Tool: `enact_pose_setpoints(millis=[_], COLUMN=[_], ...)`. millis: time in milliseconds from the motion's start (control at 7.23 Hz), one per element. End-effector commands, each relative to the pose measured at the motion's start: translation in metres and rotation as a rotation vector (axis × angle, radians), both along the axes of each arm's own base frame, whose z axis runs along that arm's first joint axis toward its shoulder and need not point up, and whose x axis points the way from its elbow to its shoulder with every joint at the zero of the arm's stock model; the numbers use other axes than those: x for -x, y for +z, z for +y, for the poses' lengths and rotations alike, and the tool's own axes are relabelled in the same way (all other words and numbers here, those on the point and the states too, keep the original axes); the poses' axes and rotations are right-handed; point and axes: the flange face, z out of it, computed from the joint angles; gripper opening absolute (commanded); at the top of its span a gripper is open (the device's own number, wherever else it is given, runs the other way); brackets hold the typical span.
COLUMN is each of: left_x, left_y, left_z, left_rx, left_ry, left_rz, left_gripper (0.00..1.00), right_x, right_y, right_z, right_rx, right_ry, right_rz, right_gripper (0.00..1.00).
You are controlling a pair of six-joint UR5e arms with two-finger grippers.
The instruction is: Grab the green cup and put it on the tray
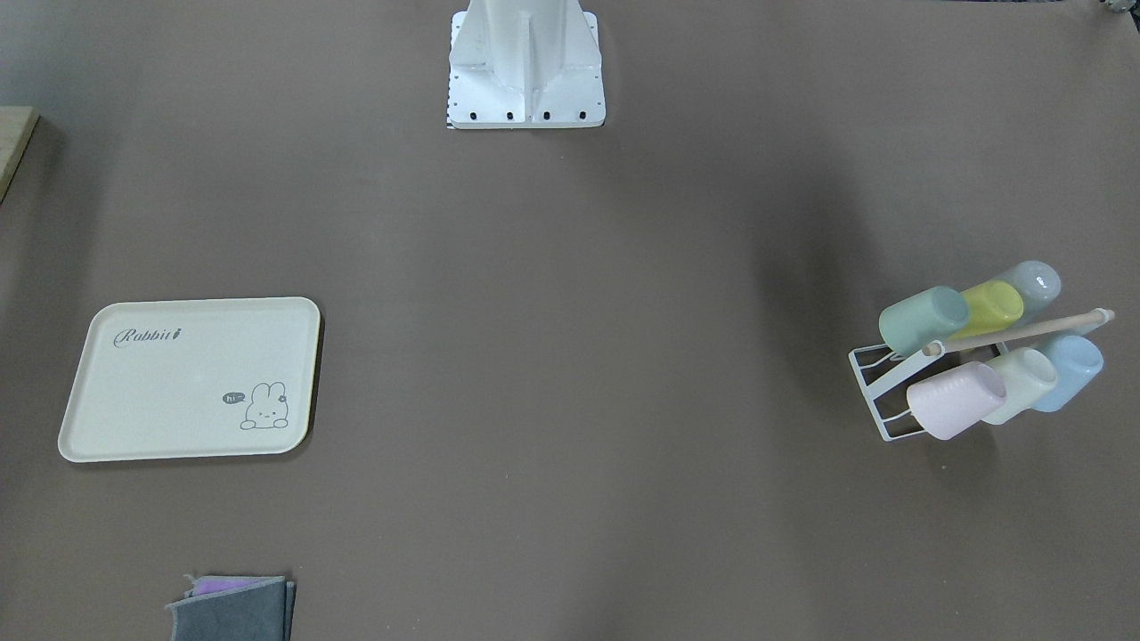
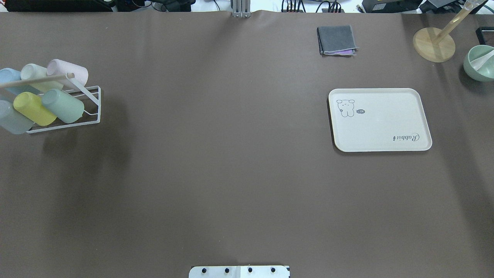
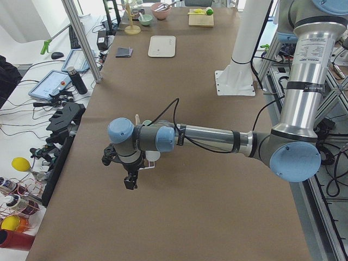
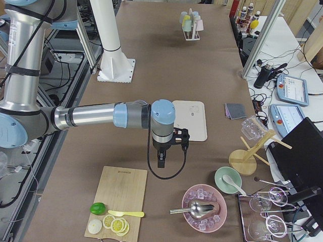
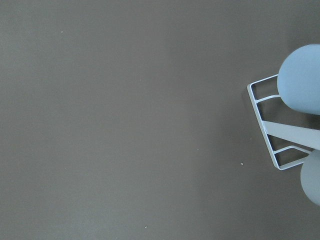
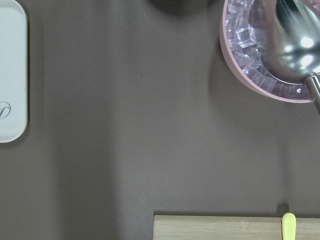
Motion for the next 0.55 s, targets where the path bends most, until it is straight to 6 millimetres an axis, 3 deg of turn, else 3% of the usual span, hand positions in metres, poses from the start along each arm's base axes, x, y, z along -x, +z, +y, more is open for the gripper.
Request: enact_pose_setpoints(millis=[0,277,415], left_x=[0.0,0.001,0.0], left_y=[-0.007,-0.008,-0.007], left_z=[-0.009,-0.01,-0.01], left_rx=[-0.013,-0.018,-0.016], left_ry=[0.001,0.001,0.004], left_rz=[-0.006,-0.026,-0.026], left_gripper=[0.98,0.98,0.98], right_x=[0.0,0.004,0.019], right_y=[-0.011,-0.018,-0.022], right_z=[0.001,-0.001,-0.004], right_rx=[-0.023,-0.036,-0.028], right_ry=[-0.001,0.003,-0.016], right_rz=[0.005,-0.051,-0.192], right_gripper=[1.0,1.0,1.0])
